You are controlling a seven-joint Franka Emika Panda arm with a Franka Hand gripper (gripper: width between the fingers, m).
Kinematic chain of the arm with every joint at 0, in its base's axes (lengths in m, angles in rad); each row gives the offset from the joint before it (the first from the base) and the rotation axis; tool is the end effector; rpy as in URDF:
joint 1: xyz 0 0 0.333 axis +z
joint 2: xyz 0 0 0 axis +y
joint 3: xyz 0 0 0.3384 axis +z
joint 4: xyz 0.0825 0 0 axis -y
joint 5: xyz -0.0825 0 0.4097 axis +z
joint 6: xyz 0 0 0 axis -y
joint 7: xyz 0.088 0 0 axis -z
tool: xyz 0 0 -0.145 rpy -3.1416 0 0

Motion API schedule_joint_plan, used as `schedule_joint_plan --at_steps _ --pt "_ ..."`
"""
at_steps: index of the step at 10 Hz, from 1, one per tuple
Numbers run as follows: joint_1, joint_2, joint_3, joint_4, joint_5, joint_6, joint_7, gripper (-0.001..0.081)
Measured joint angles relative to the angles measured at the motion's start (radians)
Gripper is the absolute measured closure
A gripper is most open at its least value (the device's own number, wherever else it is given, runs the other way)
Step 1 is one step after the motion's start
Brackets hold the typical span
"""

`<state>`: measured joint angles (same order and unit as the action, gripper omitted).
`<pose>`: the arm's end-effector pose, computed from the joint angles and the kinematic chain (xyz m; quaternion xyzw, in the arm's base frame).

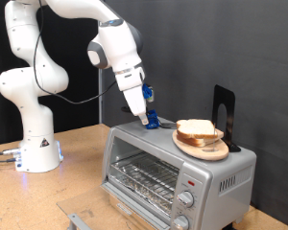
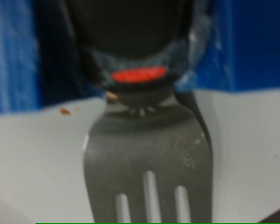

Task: Make a piece of toast with the oven

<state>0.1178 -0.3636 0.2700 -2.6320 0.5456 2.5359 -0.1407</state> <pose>0.4150 0.1696 0.3572 -0.9805 -0.0558 -0.1157 0.1491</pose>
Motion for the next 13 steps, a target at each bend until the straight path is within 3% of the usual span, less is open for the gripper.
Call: schedule_joint_plan --at_steps 5,10,13 --pt "0.036 0.004 0.016 0.013 0.050 0.005 -0.026 -0.0002" --pt "0.021 0.012 0.046 0.014 -0.008 0.003 0.089 -0.0002" --pt "0.021 0.023 0.046 0.017 -0.009 -0.002 0.091 -0.0002"
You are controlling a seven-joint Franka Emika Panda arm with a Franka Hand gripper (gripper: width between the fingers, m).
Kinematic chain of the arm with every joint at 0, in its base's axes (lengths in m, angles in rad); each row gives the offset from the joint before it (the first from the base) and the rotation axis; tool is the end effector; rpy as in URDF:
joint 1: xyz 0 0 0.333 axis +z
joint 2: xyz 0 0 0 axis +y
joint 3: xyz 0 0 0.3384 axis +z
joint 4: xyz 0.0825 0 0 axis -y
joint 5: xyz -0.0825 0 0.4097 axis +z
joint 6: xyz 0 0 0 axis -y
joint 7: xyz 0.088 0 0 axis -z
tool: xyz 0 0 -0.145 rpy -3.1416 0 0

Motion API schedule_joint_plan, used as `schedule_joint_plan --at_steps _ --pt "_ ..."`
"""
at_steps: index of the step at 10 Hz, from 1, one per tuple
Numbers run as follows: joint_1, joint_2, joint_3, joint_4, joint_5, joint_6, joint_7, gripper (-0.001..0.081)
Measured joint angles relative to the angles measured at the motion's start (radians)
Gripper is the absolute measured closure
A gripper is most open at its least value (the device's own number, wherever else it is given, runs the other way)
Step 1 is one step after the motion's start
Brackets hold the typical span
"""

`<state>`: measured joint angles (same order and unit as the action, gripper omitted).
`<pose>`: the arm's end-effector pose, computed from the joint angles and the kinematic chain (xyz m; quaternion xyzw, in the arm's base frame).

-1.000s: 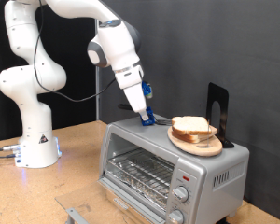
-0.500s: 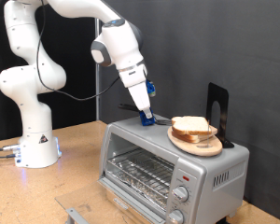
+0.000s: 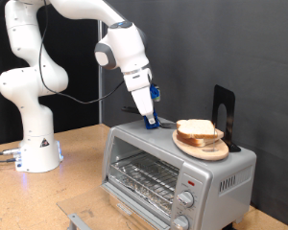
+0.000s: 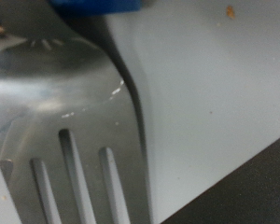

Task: Make a piece of toast with the oven

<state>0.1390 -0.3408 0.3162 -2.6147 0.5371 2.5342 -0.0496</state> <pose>0.4081 0.1995 0.3534 -0.9825 -0.0472 -0.1009 0.1491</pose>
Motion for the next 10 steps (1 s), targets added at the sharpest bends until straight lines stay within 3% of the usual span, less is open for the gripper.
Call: schedule_joint_plan --at_steps 10 --pt "-0.008 0.003 -0.003 0.013 -0.033 -0.057 -0.019 -0.0002"
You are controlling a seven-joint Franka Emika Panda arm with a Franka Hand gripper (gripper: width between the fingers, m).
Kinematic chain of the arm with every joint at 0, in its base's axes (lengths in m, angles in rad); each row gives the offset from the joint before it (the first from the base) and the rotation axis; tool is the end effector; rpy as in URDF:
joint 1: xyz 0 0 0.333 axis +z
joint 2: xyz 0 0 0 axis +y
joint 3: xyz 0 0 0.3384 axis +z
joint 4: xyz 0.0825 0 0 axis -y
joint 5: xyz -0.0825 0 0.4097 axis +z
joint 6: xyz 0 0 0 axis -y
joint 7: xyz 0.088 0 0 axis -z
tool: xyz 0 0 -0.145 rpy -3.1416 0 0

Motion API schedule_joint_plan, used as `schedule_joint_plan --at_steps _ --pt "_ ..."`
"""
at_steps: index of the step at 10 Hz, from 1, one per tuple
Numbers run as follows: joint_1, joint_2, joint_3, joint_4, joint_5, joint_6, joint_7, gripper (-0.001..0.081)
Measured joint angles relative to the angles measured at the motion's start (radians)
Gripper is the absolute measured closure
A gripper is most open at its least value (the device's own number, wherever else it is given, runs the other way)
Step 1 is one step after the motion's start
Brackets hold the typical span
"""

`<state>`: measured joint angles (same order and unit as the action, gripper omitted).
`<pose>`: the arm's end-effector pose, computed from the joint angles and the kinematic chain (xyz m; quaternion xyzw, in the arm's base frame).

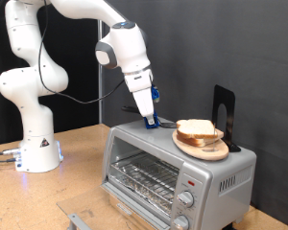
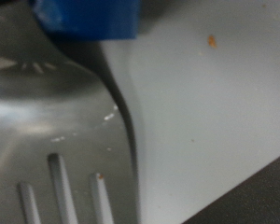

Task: Make a piece of toast with the oven

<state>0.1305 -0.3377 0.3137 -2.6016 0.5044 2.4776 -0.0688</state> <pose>0.4067 0.1982 0.3522 -0.9844 -0.0687 -0.0814 0.1397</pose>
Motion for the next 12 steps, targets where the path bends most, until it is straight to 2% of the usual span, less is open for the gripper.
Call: schedule_joint_plan --at_steps 2,3,4,7,9,10,12 --pt "-0.004 0.000 0.000 0.000 0.000 0.000 0.000 0.0274" --pt "-0.005 0.000 0.000 0.000 -0.001 0.000 0.000 0.0274" --pt "-0.005 0.000 -0.001 0.000 -0.001 0.000 0.000 0.0342" --pt "-0.004 0.000 -0.007 0.002 0.017 0.001 -0.005 0.0341" --pt "0.006 -0.010 -0.025 0.021 0.093 0.000 -0.057 0.0341" --pt "0.011 -0.026 -0.037 0.035 0.130 -0.015 -0.084 0.0341" --pt "0.012 -0.073 -0.057 0.058 0.142 -0.105 -0.086 0.0340"
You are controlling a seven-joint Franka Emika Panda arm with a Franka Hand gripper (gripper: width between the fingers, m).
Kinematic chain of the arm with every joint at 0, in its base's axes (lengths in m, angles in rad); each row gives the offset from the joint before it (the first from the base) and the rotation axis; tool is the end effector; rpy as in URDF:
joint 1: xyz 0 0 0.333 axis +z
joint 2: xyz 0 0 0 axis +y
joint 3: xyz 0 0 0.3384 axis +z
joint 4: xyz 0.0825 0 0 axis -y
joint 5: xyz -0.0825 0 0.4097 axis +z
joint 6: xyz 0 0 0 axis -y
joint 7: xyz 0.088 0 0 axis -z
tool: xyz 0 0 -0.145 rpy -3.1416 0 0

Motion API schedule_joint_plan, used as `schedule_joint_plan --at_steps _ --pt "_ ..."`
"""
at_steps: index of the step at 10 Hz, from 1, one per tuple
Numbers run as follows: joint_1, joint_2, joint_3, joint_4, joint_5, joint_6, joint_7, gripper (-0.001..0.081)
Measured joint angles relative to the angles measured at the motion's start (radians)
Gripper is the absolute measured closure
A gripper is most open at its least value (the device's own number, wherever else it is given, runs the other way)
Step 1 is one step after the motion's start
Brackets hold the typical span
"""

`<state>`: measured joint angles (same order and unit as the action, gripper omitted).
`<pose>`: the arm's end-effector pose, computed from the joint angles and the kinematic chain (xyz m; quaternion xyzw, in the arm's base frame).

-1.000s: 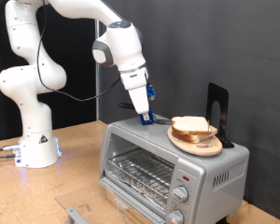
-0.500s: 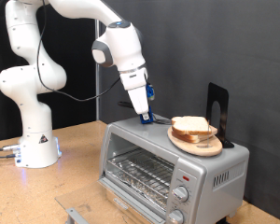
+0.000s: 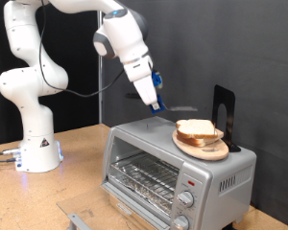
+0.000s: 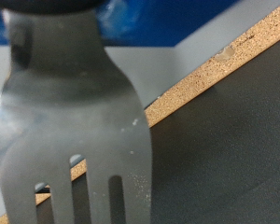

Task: Make a piece of toast with the oven

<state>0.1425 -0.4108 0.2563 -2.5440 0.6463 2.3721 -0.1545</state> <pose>0.4125 0.1964 0.4057 -0.9713 -0.0620 -0.0947 0.2092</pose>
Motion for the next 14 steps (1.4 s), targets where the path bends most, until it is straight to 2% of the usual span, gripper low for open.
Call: schedule_joint_plan --at_steps 1,3,5,7,10,14 --pt "-0.001 0.003 0.002 -0.004 -0.001 0.007 0.000 0.0340" --pt "-0.002 0.000 -0.003 -0.019 0.060 0.046 0.011 0.0340" --pt "-0.003 -0.035 -0.026 -0.050 0.103 0.057 0.010 0.0340" --pt "-0.011 -0.084 -0.048 -0.087 0.108 0.036 0.036 0.0340" --pt "-0.059 -0.153 -0.074 -0.141 0.099 0.012 0.066 0.0340" --pt "-0.135 -0.176 -0.126 -0.156 0.059 -0.050 0.061 0.0340"
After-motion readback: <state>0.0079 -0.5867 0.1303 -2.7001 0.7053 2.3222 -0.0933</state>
